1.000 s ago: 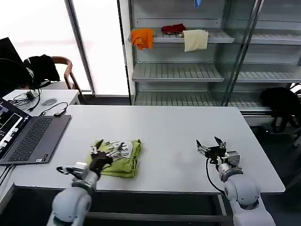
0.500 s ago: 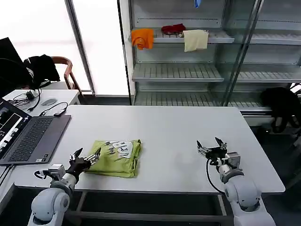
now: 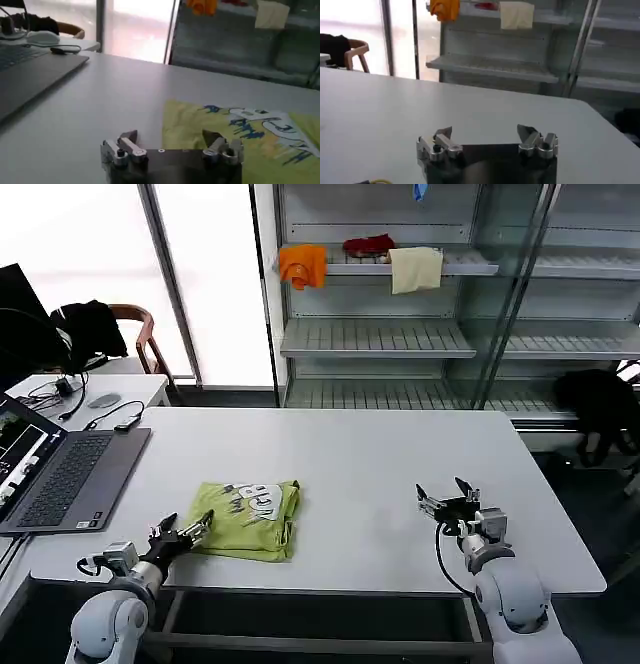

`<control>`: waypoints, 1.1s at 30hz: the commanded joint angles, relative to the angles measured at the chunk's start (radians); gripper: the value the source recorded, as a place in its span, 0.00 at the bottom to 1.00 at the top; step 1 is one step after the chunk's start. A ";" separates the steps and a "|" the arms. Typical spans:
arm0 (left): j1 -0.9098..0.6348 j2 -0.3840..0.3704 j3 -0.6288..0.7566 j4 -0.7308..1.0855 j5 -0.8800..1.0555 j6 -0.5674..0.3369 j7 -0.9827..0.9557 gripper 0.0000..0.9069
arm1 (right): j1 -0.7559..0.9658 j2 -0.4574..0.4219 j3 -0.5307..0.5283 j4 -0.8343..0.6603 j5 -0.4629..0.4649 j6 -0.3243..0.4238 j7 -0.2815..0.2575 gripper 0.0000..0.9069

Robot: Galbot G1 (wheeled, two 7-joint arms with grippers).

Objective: Fold and organize the clothes.

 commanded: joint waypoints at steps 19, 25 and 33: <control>0.008 -0.043 0.042 0.013 0.018 -0.057 -0.012 0.01 | -0.010 0.002 0.008 0.015 -0.003 0.002 0.006 1.00; 0.016 -0.030 0.019 0.003 0.192 -0.151 0.002 0.00 | -0.010 0.005 0.006 0.015 -0.005 0.002 0.006 1.00; -0.026 0.209 -0.158 -0.027 0.337 -0.180 0.094 0.00 | -0.010 -0.006 0.014 0.005 0.002 0.010 0.004 1.00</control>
